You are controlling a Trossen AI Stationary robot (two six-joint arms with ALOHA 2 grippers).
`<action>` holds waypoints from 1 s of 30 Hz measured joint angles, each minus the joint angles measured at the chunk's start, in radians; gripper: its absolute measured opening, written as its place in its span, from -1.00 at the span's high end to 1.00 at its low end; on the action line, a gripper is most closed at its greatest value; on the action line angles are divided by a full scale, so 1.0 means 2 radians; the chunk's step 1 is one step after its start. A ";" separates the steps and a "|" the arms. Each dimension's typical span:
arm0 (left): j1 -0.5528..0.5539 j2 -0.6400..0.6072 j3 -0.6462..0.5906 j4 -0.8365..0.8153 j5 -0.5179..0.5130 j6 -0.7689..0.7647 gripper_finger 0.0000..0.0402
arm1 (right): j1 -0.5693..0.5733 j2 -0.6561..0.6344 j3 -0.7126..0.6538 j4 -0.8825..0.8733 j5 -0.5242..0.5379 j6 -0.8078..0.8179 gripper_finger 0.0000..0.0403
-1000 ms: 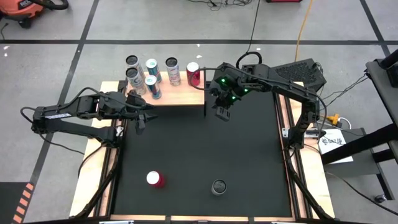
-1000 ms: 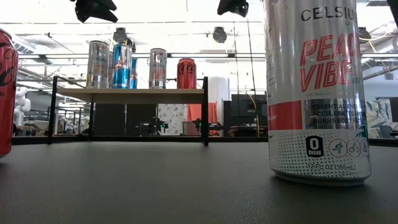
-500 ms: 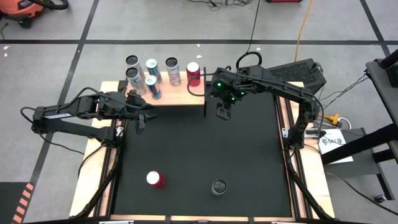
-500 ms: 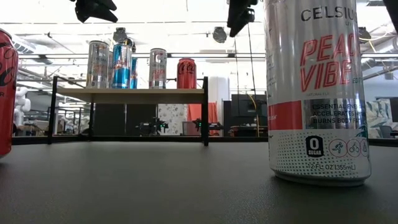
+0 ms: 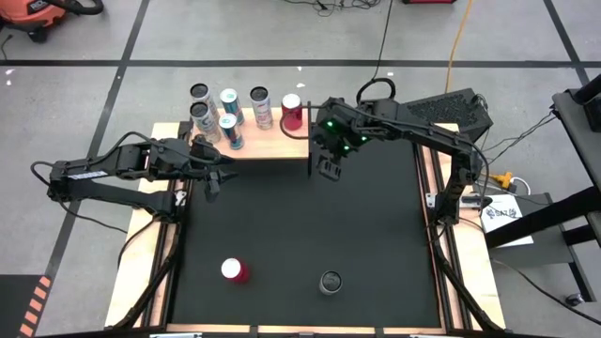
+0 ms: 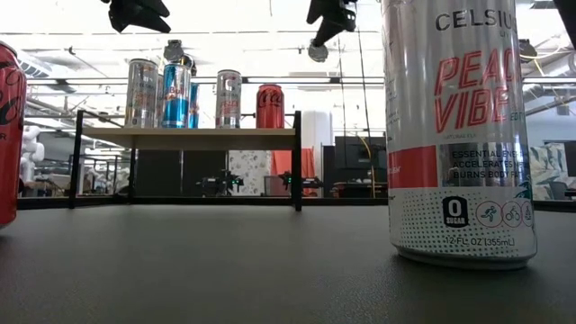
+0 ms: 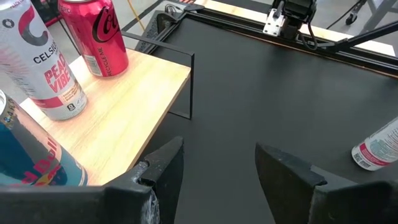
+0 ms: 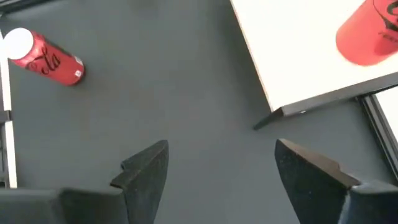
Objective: Place canned beverage on shelf
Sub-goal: Put the white pink soda can on the shelf aligned with the white pink soda can
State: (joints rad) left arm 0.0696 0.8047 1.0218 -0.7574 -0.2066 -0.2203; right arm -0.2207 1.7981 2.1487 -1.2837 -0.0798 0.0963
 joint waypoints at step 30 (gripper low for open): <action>0.000 0.000 0.000 0.000 -0.006 -0.004 0.00 | 0.025 0.000 0.000 -0.118 0.027 0.051 -0.97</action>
State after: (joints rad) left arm 0.0696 0.8047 1.0222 -0.7570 -0.2180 -0.2283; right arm -0.1699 1.7981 2.1487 -1.5191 -0.0253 0.1987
